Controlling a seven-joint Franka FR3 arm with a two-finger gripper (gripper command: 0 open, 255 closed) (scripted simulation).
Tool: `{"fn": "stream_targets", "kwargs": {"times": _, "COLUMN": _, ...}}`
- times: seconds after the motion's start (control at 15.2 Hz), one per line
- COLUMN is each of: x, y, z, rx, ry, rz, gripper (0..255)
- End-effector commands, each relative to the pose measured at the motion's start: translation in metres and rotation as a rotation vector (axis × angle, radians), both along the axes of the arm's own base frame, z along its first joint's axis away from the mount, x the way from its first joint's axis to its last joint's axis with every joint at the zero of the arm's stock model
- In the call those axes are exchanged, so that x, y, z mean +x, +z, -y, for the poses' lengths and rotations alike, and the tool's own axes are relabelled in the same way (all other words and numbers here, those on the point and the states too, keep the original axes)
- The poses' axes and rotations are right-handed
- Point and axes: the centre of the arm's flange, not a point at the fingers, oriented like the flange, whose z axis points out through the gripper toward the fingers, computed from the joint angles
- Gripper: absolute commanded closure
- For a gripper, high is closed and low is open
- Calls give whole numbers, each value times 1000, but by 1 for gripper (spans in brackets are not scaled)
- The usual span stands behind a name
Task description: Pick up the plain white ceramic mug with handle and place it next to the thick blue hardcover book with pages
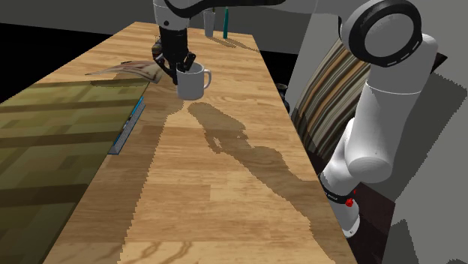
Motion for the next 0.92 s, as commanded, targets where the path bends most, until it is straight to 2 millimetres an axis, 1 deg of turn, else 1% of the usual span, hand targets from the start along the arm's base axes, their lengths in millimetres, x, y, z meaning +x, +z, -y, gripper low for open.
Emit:
{"fn": "stream_targets", "kwargs": {"times": 0.0, "x": 0, "y": -12, "z": -1, "rx": 0, "ry": 0, "rz": 1, "gripper": 255}}
{"fn": "stream_targets", "kwargs": {"times": 0.07, "x": 0, "y": -21, "z": -1, "rx": 0, "ry": 0, "rz": 1, "gripper": 255}}
{"fn": "stream_targets", "kwargs": {"times": 0.59, "x": 0, "y": -21, "z": -1, "rx": 0, "ry": 0, "rz": 1, "gripper": 255}}
{"fn": "stream_targets", "kwargs": {"times": 0.66, "x": 0, "y": -21, "z": -1, "rx": 0, "ry": 0, "rz": 1, "gripper": 0}}
{"fn": "stream_targets", "kwargs": {"times": 0.86, "x": 0, "y": -21, "z": -1, "rx": 0, "ry": 0, "rz": 1, "gripper": 0}}
